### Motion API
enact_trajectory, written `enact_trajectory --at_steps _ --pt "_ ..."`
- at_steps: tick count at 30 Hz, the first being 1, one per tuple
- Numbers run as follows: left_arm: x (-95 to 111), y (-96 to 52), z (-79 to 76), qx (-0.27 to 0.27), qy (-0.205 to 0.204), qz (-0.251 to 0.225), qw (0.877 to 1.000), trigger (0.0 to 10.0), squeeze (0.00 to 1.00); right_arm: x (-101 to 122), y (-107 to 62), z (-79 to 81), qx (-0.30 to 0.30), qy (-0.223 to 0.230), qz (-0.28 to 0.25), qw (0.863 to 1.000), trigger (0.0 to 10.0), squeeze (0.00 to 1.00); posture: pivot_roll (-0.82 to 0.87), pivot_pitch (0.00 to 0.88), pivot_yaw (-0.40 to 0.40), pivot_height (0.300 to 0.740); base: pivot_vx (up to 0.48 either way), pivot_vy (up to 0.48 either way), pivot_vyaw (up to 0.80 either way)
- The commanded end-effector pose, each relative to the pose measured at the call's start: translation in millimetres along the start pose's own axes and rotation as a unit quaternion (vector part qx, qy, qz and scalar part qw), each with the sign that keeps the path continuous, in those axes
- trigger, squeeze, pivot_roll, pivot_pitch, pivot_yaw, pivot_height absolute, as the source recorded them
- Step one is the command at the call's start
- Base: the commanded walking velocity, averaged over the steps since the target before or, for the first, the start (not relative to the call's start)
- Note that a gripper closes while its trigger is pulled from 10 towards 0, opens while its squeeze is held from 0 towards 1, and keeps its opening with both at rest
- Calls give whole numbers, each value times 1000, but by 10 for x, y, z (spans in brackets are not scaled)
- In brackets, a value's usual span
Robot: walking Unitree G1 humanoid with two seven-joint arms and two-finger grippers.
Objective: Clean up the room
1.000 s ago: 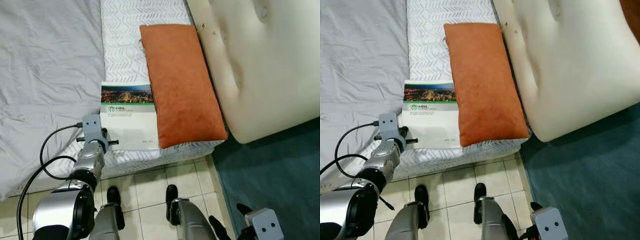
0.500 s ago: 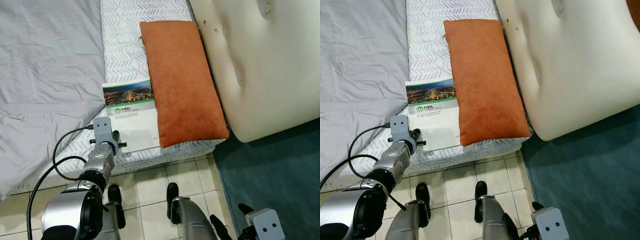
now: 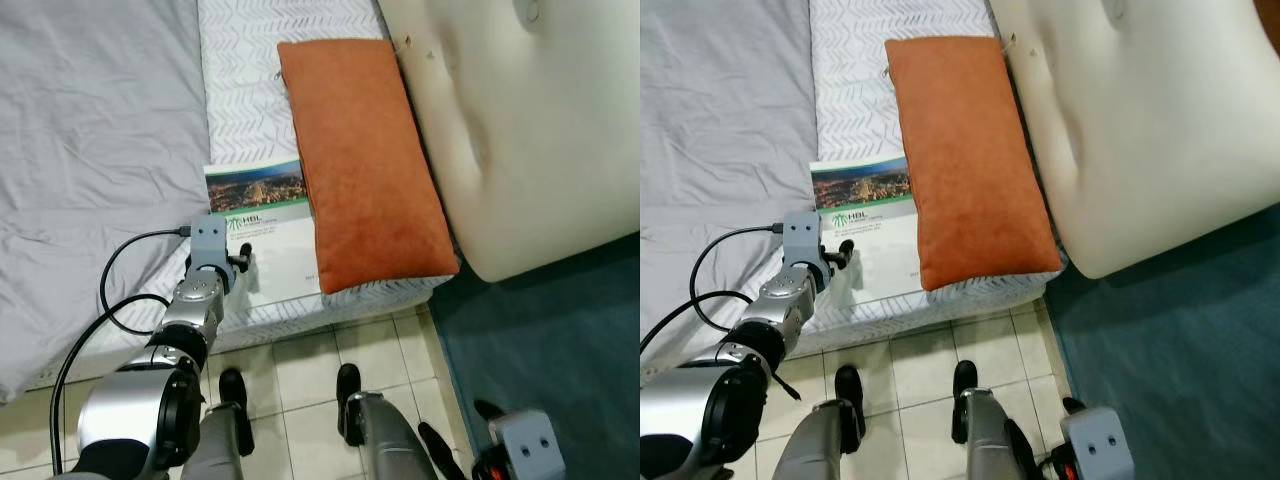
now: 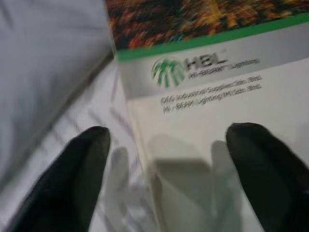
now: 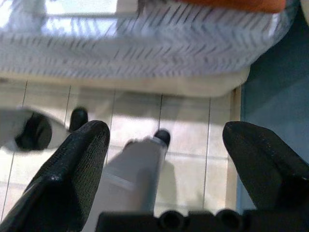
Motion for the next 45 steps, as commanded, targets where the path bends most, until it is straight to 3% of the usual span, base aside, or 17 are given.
enact_trajectory --at_steps 1,4,6,8,9,12,14,15,16,17,19,22,23,25,32,38,45 --pt "-107 -34 -5 -20 56 -4 998 10000 1000 -67 95 -35 -11 25 3 1000 10000 0 -343 420 -23 740 0 0 0" --pt "-123 -51 -10 -31 85 -15 996 10000 1000 -37 245 -70 -14 44 -11 999 10000 0 -310 380 -8 740 0 0 0" --pt "-111 -97 -16 -59 116 -50 990 10000 1000 60 386 -112 -20 64 -36 997 10000 0 -250 305 14 740 0 0 0" --pt "-172 -218 -108 -96 119 -97 984 10000 1000 135 617 -200 -29 79 -60 995 10000 0 -153 200 35 740 0 0 0" --pt "-172 -218 -108 -96 119 -97 984 10000 1000 135 617 -200 -29 79 -60 995 10000 0 -153 200 35 740 0 0 0" --pt "-245 -460 -249 -112 93 -151 978 10000 1000 284 841 -288 -42 87 -93 991 10000 0 -52 91 39 740 0 0 0" --pt "-342 -708 -341 -89 48 -167 981 10000 1000 434 992 -345 -50 92 -120 987 10000 0 -2 35 32 740 0 0 0" --pt "-342 -708 -341 -89 48 -167 981 10000 1000 434 992 -345 -50 92 -120 987 10000 0 -2 35 32 740 0 0 0" --pt "-403 -895 -410 -66 -7 -166 984 10000 1000 570 1084 -377 -52 101 -143 983 10000 0 22 6 25 740 0 0 0" --pt "-403 -895 -410 -66 -7 -166 984 10000 1000 570 1084 -377 -52 101 -143 983 10000 0 22 6 25 740 0 0 0" --pt "-438 -956 -473 -51 -49 -157 985 10000 1000 646 1146 -400 -53 107 -158 980 10000 0 38 0 15 740 0 0 0" --pt "-439 -917 -524 -49 -52 -152 986 10000 984 663 1229 -408 -53 119 -162 978 10000 0 45 0 9 740 0 0 0" --pt "-395 -865 -497 -49 -55 -157 985 10000 0 683 1279 -379 -46 117 -163 979 10000 0 44 0 5 740 0 0 0" --pt "-328 -759 -414 -52 -62 -155 985 10000 0 762 1360 -325 -32 103 -172 979 10000 0 38 0 8 740 0 240 0" --pt "-383 -800 -422 -60 -38 -122 990 10000 0 776 1396 -349 -30 96 -179 979 10000 0 19 0 11 740 0 480 0" --pt "-460 -830 -427 -55 -45 -109 991 10000 0 623 1370 -380 -31 89 -168 981 10000 0 11 0 11 740 0 480 0" --pt "-372 -896 -393 -72 -19 -143 987 10000 0 662 1308 -482 -67 59 -196 977 10000 0 22 0 11 740 0 480 0"
Point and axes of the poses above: a point about 5 cm out from each wrist's last joint towards the gripper, its own y axis pointing out of the wrist towards the gripper, its own x axis along the axis of the wrist's last joint, z = x × y, the point moved 6 cm from there along y, pointing out of the wrist towards the gripper, and after that the axes turned 10 degrees about y, right-handed, at the moved point
